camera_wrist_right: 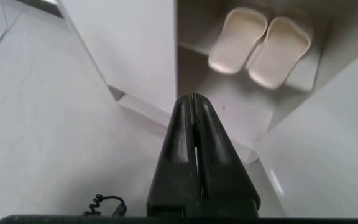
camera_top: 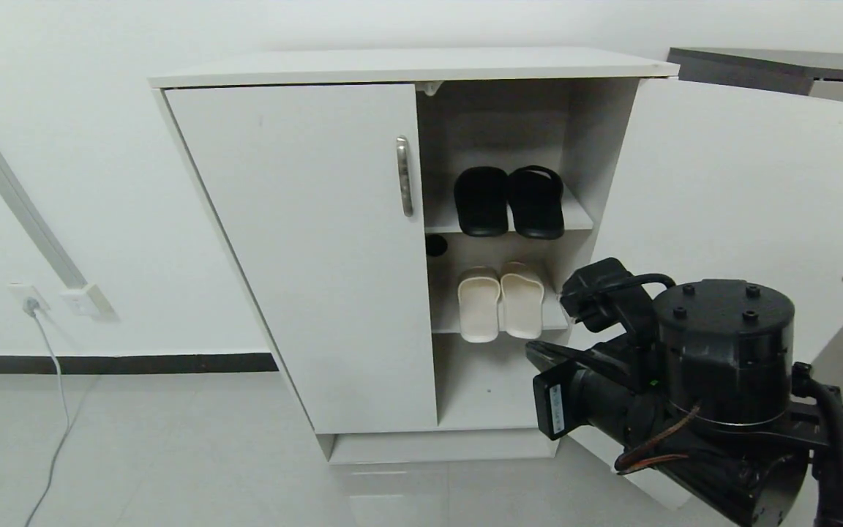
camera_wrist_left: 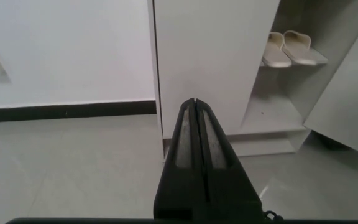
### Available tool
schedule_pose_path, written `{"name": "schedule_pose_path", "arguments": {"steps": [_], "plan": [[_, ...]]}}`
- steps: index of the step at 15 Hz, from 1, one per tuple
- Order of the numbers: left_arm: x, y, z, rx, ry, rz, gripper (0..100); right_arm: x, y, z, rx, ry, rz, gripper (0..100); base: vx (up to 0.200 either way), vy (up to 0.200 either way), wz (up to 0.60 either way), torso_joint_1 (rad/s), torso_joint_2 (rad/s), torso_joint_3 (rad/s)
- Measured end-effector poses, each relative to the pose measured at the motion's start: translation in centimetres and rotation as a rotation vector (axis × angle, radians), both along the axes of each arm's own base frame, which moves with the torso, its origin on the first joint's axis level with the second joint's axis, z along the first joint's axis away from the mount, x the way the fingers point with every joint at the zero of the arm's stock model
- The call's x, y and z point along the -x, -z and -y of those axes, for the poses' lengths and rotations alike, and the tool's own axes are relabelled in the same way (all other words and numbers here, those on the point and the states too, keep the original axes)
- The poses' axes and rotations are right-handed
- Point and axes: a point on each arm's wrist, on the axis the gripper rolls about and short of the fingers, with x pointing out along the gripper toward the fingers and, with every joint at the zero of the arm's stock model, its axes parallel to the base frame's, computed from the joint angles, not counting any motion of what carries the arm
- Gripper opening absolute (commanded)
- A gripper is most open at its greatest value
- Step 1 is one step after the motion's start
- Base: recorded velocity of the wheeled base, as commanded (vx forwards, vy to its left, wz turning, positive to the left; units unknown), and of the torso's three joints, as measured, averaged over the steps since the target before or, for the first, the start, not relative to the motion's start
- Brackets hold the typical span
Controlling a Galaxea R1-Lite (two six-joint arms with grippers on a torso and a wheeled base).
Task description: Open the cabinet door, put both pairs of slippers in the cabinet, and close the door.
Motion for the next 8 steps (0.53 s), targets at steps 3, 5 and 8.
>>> {"name": "schedule_pose_path", "arguments": {"steps": [3, 5, 8], "plan": [[0.0, 0.0, 0.0, 0.0, 0.0, 0.0, 0, -0.25, 0.4, -0.33, 0.002, 0.0, -0.004, 0, -0.2, 0.0, 0.0, 0.001, 0.01, 0.002], [0.0, -0.01, 0.0, 0.0, -0.001, 0.0, 0, -0.47, 0.45, -0.51, -0.019, 0.003, 0.016, 0, -0.1, 0.0, 0.0, 0.001, 0.0, 0.001], [-0.01, 0.02, -0.01, 0.0, -0.003, 0.0, 0, -0.59, 0.81, -0.35, -0.014, 0.01, 0.011, 0, 0.0, 0.0, 0.0, 0.0, 0.0, 0.0]]}}
